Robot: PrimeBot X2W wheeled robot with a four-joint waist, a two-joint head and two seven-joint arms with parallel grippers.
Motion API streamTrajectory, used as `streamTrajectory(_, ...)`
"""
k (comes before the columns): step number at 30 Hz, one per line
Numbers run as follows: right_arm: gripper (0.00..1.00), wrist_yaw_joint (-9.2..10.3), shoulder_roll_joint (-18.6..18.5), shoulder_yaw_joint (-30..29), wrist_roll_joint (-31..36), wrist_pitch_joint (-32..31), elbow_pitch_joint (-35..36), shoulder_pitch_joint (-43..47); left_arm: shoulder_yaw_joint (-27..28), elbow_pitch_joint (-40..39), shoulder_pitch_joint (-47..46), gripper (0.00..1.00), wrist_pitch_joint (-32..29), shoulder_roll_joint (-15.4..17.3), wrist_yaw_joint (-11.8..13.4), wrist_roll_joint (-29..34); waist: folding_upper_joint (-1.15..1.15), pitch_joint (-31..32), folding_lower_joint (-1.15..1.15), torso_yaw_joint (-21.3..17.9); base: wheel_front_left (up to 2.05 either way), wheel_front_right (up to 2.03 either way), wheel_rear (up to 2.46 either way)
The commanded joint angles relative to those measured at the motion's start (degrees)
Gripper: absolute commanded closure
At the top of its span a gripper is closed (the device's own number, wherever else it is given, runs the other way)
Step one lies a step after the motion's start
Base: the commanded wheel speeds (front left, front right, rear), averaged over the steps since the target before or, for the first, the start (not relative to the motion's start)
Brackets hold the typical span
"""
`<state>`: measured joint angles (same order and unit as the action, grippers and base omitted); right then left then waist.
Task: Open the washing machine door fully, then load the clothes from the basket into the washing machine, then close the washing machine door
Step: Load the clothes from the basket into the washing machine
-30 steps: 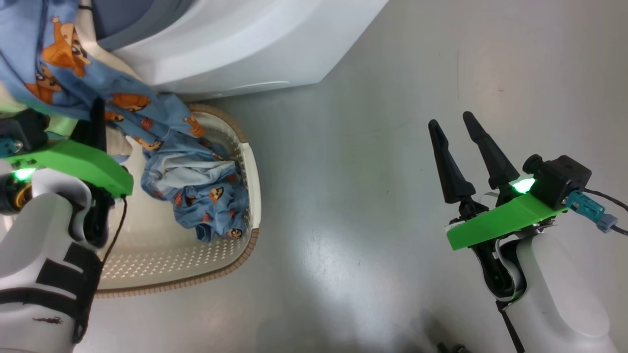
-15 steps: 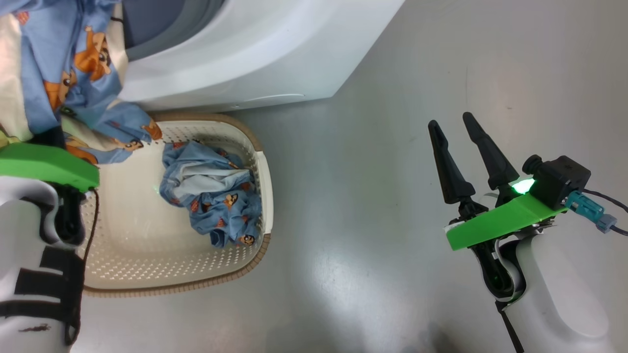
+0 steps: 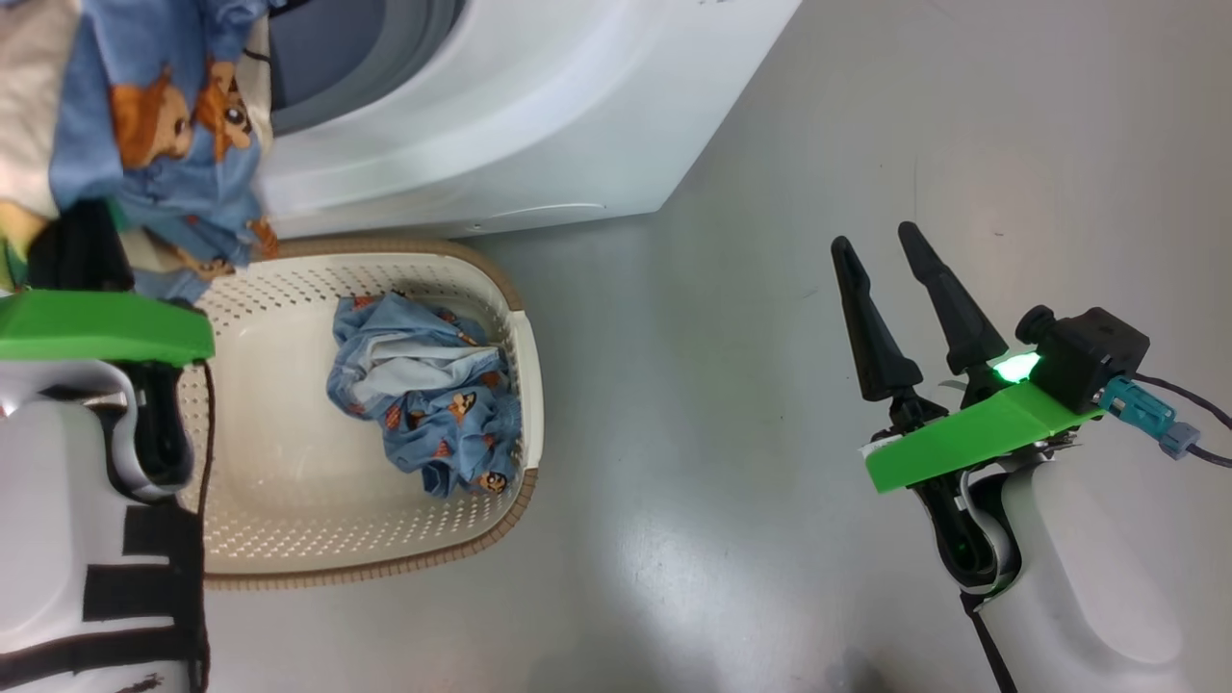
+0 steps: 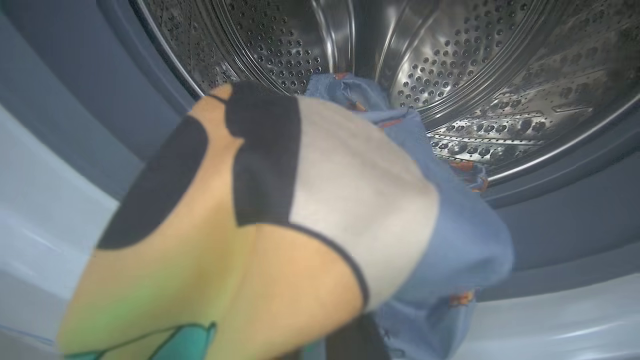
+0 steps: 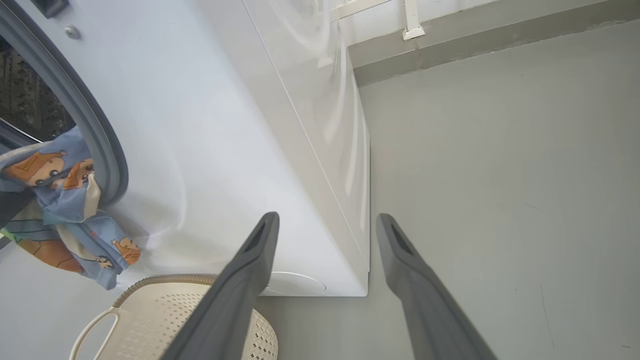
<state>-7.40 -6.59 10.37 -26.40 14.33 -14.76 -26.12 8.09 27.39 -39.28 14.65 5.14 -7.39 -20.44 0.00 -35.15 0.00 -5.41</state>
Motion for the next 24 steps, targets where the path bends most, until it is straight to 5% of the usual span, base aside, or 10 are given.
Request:
streamTrajectory(1,0.00,-0.09,0.8,1.0,-0.1,0.7,1.1,1.2,1.4,-3.1,1.7,1.00,0.3,1.5,-0.1,1.1,0.00,0.1,0.00,-0.1,0.00,0.00,0.00)
streamTrajectory(12,0.00,-0.09,2.1,0.8,-0.5,0.7,1.0,1.1,-3.2,-8.2,-2.8,1.00,0.3,2.1,-0.1,2.4,0.00,0.1,0.00,-1.0,0.00,0.00,0.00)
streamTrajectory(24,0.00,-0.09,3.1,1.0,-1.0,0.7,0.9,1.1,-12.1,8.4,-18.5,1.00,0.3,8.2,-0.1,-3.2,0.00,-0.2,0.00,-2.3,0.00,0.00,0.00)
